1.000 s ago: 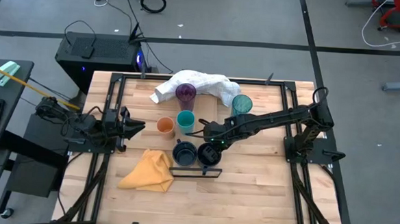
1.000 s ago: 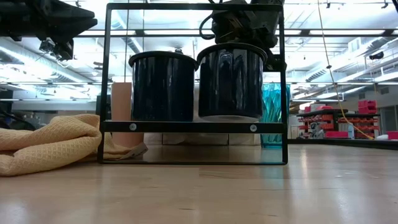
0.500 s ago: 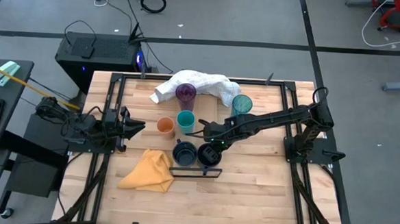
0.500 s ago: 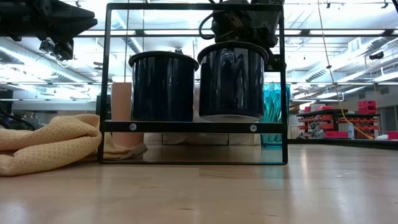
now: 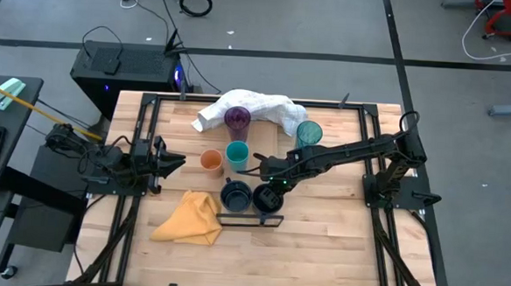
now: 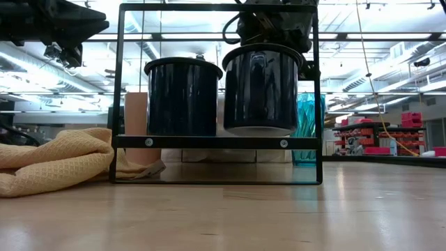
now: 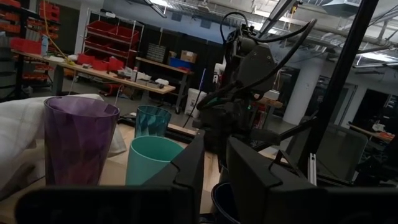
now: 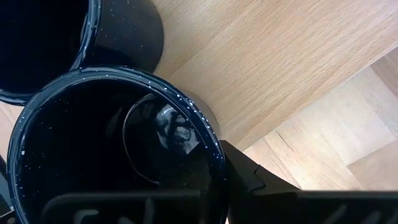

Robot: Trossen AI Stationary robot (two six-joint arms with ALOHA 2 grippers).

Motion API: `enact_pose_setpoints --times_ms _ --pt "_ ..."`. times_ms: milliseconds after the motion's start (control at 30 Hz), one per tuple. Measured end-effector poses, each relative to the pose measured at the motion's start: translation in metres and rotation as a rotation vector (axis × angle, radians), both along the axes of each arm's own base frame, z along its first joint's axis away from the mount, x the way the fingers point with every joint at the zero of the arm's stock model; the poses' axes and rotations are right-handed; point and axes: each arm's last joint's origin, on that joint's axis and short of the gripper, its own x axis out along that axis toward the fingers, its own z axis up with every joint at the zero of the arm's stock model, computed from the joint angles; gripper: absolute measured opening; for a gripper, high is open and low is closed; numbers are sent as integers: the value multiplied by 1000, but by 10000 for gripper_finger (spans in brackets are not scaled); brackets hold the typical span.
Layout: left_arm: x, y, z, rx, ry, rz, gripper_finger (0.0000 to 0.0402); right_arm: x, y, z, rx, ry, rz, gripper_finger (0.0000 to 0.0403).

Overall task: Stack small to large cups/mugs on shelf
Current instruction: Align the black mug with the other black mug on the shelf

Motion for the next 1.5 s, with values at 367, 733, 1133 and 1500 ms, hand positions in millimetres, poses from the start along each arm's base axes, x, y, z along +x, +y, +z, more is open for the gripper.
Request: enact_pose_setpoints --times_ms 367,733,1133,1500 --pt "0 0 0 0 0 0 72 2 1 1 7 -19 25 52" --pt "0 0 0 2 1 0 79 1 0 -1 8 -14 24 83" --pt "0 0 0 2 1 0 80 -1 0 -4 11 -4 26 85" --pt "0 0 0 2 1 0 72 1 1 -4 13 -25 26 85"
